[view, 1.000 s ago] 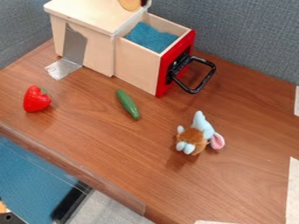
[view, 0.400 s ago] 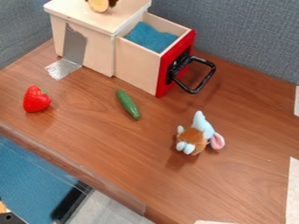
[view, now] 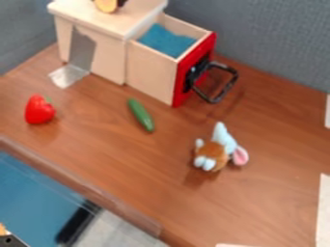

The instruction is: Pick up the red object and place it above the drawer

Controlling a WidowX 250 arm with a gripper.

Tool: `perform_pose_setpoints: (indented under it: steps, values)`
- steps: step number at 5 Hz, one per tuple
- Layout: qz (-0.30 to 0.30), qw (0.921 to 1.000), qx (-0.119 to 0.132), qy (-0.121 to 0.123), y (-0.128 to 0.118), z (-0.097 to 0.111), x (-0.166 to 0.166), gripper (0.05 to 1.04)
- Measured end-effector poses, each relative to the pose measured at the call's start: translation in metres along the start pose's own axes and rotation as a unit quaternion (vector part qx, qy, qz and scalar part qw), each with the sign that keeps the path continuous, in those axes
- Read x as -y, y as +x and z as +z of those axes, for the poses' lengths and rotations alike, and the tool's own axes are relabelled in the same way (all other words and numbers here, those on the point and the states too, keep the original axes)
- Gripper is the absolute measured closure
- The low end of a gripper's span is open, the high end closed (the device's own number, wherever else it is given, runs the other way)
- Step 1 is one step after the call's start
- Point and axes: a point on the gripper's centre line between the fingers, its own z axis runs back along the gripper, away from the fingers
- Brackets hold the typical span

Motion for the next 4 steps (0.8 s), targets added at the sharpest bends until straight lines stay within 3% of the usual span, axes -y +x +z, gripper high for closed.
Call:
perform_pose_setpoints:
  steps: [1, 4]
  values:
    - [0.018, 0.9998, -0.001, -0.009, 0.002, 0.010, -0.003, 0.079]
    - [0.026, 0.9995, 0.000, -0.017, 0.005, 0.028, -0.001, 0.084]
